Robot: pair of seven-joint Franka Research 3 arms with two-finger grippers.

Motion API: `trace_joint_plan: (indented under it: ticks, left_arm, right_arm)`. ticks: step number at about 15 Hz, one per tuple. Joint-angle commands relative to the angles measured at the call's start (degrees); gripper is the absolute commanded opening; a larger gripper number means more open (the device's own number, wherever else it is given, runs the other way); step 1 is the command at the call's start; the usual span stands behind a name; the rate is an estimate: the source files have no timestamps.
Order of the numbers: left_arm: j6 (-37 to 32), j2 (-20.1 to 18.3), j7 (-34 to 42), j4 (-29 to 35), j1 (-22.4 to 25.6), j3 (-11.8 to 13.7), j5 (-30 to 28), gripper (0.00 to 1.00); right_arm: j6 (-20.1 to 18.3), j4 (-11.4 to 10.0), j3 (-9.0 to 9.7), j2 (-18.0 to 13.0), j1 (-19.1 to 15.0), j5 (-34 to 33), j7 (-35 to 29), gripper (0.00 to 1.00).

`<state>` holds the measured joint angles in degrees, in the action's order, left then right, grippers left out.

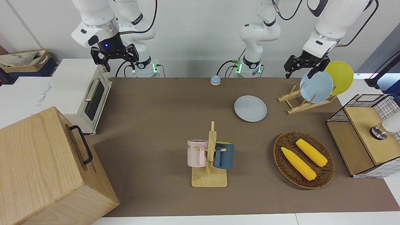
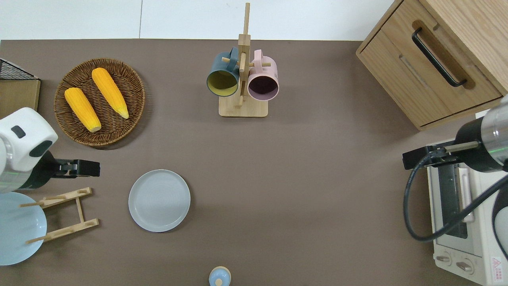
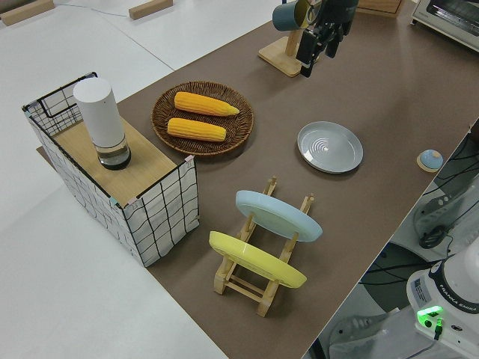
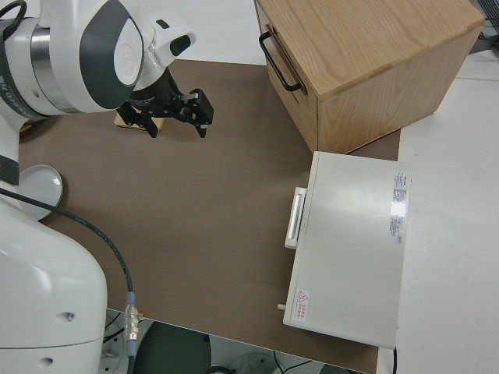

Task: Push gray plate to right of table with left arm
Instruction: 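Move the left gripper forward and toward the gray plate's near edge, then press the left gripper against the gray plate's edge nearest it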

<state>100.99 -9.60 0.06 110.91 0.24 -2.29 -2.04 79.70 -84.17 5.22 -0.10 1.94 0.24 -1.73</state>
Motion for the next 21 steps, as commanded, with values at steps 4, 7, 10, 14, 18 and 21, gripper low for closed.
trace_joint_plan:
  ticks: [4,7,10,14,18,21]
  left_arm:
    - [16.66,-7.89,1.78,22.55,-0.86,0.53,-0.86,0.99]
    - [25.99,-8.16,1.78,30.04,-0.95,0.53,-1.03,0.99]
    - [33.98,-6.67,1.78,34.53,-0.86,0.53,-2.09,0.99]
    - [39.98,-1.84,1.78,36.3,-0.95,0.53,-2.26,0.99]
    - [45.17,0.89,1.7,38.06,-0.95,0.53,-2.35,0.99]
    - [46.67,2.39,1.7,38.06,-0.95,0.53,-2.35,0.99]
  right_arm:
    - [-0.69,-0.03,0.32,-0.43,-0.63,0.46,0.15,0.983]
    - [-0.69,-0.03,0.32,-0.43,-0.63,0.46,0.06,0.983]
    - [-0.69,-0.03,0.32,-0.43,-0.63,0.46,0.15,0.983]
    - [-0.69,-0.03,0.23,-0.43,-0.63,0.46,0.15,0.983]
    - [-0.69,-0.03,0.32,-0.43,-0.63,0.46,0.15,0.983]
    - [-0.69,-0.03,0.32,-0.43,-0.63,0.46,0.15,0.983]
